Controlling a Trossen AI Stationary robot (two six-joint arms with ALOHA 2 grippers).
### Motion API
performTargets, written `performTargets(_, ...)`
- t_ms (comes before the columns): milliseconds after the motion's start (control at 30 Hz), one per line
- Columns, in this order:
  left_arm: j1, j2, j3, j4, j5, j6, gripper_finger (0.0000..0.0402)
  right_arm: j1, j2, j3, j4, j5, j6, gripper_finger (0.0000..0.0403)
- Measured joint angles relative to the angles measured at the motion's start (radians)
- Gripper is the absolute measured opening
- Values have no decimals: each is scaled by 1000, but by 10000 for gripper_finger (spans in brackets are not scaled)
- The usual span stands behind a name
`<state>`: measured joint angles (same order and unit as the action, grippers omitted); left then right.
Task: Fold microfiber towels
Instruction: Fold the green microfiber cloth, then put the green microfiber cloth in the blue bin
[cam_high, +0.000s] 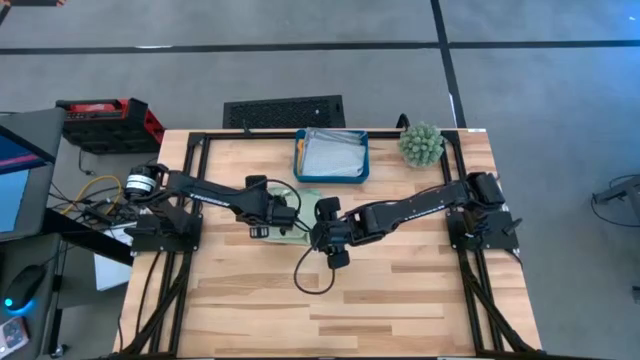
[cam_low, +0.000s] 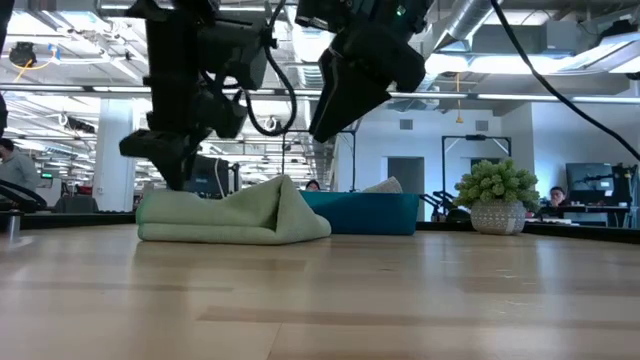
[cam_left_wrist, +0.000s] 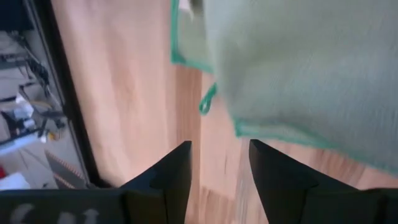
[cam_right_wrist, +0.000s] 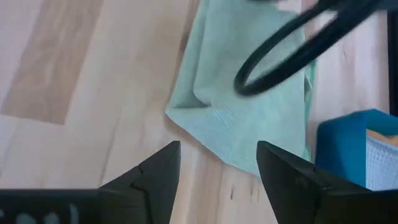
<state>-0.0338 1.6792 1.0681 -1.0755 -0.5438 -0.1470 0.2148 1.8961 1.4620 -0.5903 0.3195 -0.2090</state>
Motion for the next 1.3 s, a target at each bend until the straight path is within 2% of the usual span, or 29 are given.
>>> performTargets(200,0,-65,39,-63,-19,-34,155,-13,0,0,-48,0,0,234)
performTargets(367,1,-187,51,-73,25,-88,155,-28,-8,-1,-76,0,0,234)
performTargets(567,0,-349,42,-37,74,-234,155,-116,-10,-1,-21,-7,47,234)
performTargets(633,1,-376,40,-44,105,-268,155,-154,2,0,15,-43,65,234)
performTargets(800,1,-391,40,-38,169,-302,155,-247,61,0,53,-196,137,234)
performTargets(1133,1,-385,39,-33,176,-306,155,-365,89,0,45,-214,373,234)
performTargets(1200,1,-385,39,-33,177,-306,155,-363,89,0,41,-225,325,234)
performTargets(1300,1,-385,39,-22,198,-310,155,-331,89,0,26,-265,170,234)
